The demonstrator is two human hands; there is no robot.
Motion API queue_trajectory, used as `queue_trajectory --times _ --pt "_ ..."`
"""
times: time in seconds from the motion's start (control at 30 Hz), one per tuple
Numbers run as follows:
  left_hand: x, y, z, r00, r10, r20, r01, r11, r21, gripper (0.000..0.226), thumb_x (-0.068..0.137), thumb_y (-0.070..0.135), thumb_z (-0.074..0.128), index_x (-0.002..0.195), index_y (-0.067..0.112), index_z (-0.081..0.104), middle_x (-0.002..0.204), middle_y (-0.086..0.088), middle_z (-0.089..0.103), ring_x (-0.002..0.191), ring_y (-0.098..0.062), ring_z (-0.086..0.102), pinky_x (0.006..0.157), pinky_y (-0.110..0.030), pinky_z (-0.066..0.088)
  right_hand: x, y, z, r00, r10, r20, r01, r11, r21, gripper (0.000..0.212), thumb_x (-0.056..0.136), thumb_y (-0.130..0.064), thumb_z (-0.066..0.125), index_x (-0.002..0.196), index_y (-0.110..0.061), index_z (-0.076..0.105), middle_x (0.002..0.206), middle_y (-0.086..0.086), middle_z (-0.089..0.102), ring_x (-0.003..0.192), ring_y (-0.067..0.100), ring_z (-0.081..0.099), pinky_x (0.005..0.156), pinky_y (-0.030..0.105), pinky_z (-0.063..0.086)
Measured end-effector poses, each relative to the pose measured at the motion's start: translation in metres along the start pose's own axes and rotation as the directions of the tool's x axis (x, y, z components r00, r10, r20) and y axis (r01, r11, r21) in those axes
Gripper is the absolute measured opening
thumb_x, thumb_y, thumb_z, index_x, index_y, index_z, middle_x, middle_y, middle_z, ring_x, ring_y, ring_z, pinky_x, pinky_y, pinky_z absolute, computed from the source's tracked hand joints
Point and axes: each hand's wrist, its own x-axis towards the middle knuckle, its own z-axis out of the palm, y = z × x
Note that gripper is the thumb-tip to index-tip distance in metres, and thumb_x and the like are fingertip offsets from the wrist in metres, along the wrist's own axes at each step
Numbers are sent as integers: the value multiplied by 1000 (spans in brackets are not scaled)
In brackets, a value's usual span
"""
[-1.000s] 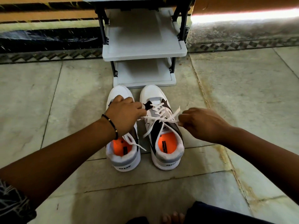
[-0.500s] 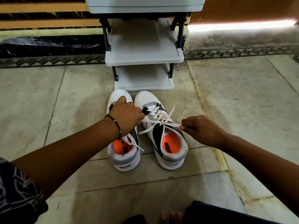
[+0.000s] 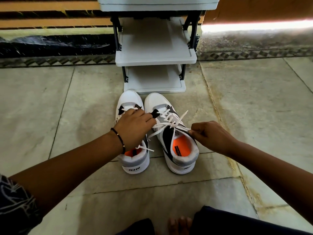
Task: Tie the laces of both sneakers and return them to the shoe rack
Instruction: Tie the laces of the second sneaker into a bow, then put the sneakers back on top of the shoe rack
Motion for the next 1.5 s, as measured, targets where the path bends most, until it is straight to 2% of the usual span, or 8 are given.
queue_trajectory --times 0.13,0.27,0.4,0.63,0.93,1.1,1.33,1.5 --pt "-16 7 -10 980 -190 -58 175 964 -201 42 75 23 67 114 15 54 114 -8 62 101 -29 59 84 -39 46 -2 -14 -10 995 101 -12 -101 992 -71 20 87 -42 54 69 -32 53 63 -4 53 57 12 49 56 34 44" --pt "-31 8 -32 946 -324 8 312 903 -296 24 83 28 59 96 8 56 98 -13 58 84 -31 56 71 -37 43 -7 -37 -32 983 -61 -172 54 997 -46 21 81 -40 61 80 -20 61 75 -3 54 63 9 51 57 32 45" --pt "-48 14 -39 927 -138 348 251 920 -302 65 79 60 12 84 15 59 90 -5 61 82 -24 56 72 -34 42 -13 -70 -32 944 -165 287 208 970 -127 35 81 -47 57 67 -15 61 61 -2 58 56 11 52 57 34 45" --pt "-62 35 -22 876 -24 481 104 985 -141 67 82 56 51 131 13 36 132 -8 51 123 -28 44 106 -34 26 -14 -85 2 828 -28 560 329 833 -445 43 79 -37 65 111 -11 54 108 8 61 99 25 57 79 31 45" --pt "-60 33 -7 941 111 320 -5 949 -315 47 77 20 66 120 10 50 111 -17 65 99 -38 61 81 -45 55 -6 -100 32 926 -101 363 229 916 -329 38 86 -33 52 111 -5 47 112 12 59 101 30 56 72 27 36" --pt "-49 27 -7 887 86 454 110 915 -389 52 81 23 58 129 13 41 132 -10 49 118 -29 48 97 -36 43 -1 -98 27 851 -95 517 306 890 -339 39 88 -28 54 118 -5 48 111 11 61 100 28 58 68 26 34" --pt "-39 38 -9 818 189 543 -98 976 -192 53 92 10 38 139 -4 18 129 -31 47 112 -45 51 93 -51 43 5 -97 25 749 -65 660 301 920 -251 32 84 -4 53 116 0 49 107 15 62 94 29 62 76 31 49" --pt "-34 32 -27 827 140 544 -1 969 -247 33 83 17 50 111 4 63 99 -22 69 87 -33 68 75 -38 56 7 -106 16 719 23 694 187 956 -225 29 86 -3 52 114 0 50 109 17 64 97 29 62 82 32 50"
